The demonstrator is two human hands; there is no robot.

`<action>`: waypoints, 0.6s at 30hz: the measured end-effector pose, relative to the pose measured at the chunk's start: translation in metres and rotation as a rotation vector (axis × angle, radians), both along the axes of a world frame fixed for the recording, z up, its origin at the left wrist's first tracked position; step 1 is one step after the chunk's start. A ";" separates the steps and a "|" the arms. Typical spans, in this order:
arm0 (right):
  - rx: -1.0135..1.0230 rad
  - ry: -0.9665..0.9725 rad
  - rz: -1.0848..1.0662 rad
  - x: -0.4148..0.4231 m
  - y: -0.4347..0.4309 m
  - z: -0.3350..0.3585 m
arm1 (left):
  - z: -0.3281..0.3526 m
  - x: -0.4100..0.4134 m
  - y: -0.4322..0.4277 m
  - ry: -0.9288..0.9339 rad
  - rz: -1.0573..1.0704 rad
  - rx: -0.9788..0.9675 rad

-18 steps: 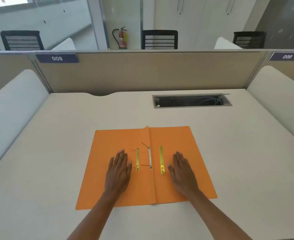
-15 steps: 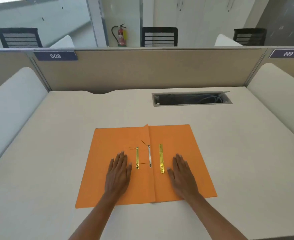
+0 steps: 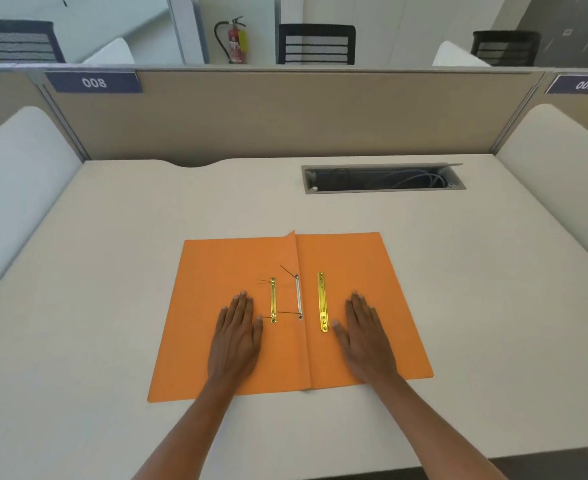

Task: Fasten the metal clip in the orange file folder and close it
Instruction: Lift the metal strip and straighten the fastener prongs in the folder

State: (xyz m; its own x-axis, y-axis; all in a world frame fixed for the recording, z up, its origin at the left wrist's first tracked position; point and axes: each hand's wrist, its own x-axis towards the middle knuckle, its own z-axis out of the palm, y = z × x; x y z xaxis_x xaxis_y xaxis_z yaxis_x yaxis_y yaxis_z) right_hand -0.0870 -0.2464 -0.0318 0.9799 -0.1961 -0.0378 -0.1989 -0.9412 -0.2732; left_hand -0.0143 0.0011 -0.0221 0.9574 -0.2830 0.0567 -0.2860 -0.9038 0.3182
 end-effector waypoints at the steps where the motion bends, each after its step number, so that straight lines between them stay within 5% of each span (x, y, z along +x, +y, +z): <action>1: 0.006 -0.001 -0.007 0.000 0.000 0.001 | 0.000 0.000 0.000 0.004 -0.002 -0.001; 6: -0.057 -0.202 -0.086 0.019 0.012 0.024 | -0.002 0.001 0.002 0.002 -0.012 0.020; 12: -0.016 0.053 -0.199 0.063 0.046 0.053 | -0.001 0.000 0.002 -0.020 -0.022 0.010; 18: 0.096 0.110 -0.315 0.075 0.059 0.056 | -0.001 0.000 0.002 -0.037 -0.020 0.019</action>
